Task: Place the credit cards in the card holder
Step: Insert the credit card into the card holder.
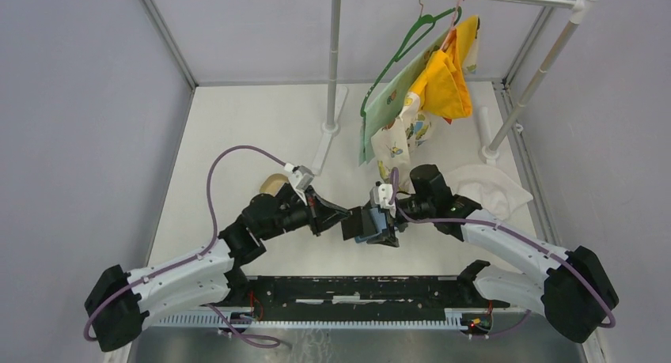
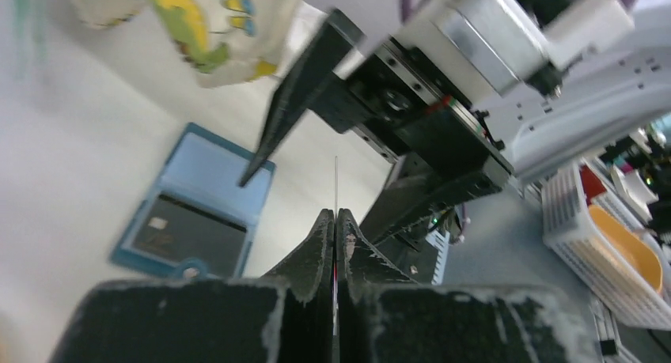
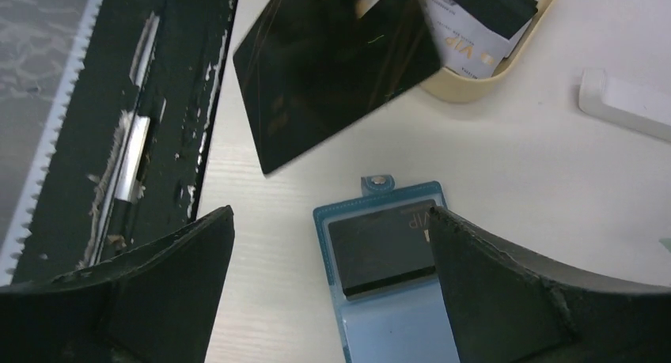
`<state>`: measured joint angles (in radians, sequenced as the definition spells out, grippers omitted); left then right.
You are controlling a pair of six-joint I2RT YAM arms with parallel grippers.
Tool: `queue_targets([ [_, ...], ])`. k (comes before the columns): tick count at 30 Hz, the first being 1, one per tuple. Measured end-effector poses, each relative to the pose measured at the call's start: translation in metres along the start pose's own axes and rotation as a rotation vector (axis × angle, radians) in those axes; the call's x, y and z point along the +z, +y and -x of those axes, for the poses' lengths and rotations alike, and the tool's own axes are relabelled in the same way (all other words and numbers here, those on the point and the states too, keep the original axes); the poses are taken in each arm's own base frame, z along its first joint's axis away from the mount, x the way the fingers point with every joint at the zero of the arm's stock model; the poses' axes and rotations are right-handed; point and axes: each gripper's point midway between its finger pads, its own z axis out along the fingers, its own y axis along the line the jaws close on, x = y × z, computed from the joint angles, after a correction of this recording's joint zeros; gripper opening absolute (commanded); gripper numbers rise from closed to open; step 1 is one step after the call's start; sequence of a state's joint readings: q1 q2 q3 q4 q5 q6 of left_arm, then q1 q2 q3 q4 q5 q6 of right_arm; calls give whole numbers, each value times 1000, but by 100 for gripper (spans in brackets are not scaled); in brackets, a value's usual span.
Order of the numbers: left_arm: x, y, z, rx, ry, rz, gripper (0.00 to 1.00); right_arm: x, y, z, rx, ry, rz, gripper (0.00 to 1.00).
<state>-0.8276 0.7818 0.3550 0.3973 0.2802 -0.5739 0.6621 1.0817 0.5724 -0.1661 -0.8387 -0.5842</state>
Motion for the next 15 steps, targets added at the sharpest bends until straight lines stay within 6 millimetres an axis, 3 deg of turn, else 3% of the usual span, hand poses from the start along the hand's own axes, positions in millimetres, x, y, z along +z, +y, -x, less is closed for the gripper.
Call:
queue_targets([
  [4, 22, -22, -16, 54, 55, -57, 2, 1, -3, 19, 73, -94, -4, 90],
  [9, 35, -22, -13, 73, 31, -51, 2, 3, 1, 34, 130, -169, 27, 73],
  [11, 36, -23, -8, 76, 12, -51, 2, 3, 4, 38, 147, -187, 43, 61],
  [15, 37, -28, -1, 82, -20, -70, 2, 3, 9, 44, 168, -214, 72, 26],
])
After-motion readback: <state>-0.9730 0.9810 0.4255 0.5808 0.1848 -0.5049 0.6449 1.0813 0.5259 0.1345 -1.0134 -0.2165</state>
